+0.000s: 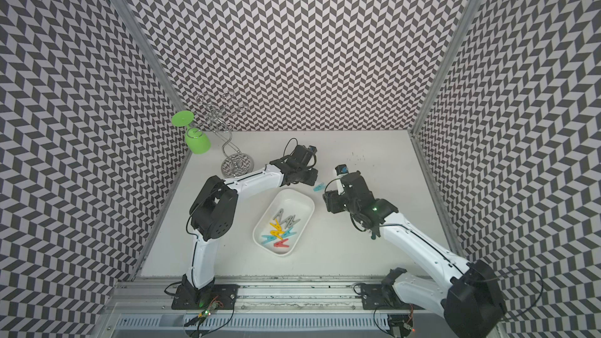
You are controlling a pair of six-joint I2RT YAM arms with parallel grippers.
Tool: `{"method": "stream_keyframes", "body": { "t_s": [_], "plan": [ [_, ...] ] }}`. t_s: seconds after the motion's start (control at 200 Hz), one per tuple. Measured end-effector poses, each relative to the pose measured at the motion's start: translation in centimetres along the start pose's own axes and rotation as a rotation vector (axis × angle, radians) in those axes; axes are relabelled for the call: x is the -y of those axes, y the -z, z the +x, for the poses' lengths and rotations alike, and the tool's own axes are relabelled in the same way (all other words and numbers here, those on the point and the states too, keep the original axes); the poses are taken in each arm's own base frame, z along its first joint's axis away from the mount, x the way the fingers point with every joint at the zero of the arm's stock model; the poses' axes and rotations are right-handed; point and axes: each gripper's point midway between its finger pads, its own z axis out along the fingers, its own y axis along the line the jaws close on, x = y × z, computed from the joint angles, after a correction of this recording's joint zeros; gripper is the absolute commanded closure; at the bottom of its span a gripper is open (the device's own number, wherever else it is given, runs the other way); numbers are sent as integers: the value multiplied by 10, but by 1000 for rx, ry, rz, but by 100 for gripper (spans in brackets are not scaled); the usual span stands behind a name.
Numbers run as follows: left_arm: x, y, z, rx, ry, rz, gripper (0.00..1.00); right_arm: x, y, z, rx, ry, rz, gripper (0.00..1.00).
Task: Take the clothespins out of the storage box
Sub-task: Place the clothespin at the center of the board, then pick up the clothespin from the storage box.
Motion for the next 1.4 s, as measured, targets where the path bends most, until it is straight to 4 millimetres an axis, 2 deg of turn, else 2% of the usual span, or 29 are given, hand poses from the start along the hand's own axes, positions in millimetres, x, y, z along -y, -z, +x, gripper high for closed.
{"method": "stream_keyframes", "body": {
  "t_s": [0.07,0.275,0.436,0.581,0.776,0.991,1.212,1.397],
  "plan": [
    [0,10,3,-1,-3,5,70,-8,0,3,-17,15,-47,39],
    [-5,65,5,44,3,20,67,-33,-2,14,-64,61,-155,40],
    [-14,91,22,49,25,14,67,-57,-2,29,-106,117,-225,40],
    [-22,98,55,4,57,-4,67,-70,-2,37,-128,153,-257,40],
    [-24,111,95,-54,84,-68,68,-74,-3,42,-141,167,-264,40],
    [-21,121,118,-65,122,-133,70,-76,-5,46,-156,176,-269,42],
    [-27,117,140,-92,160,-185,75,-83,-9,56,-187,198,-283,42],
    [-33,114,148,-95,184,-211,76,-83,-9,56,-187,203,-284,44]
  ]
}}
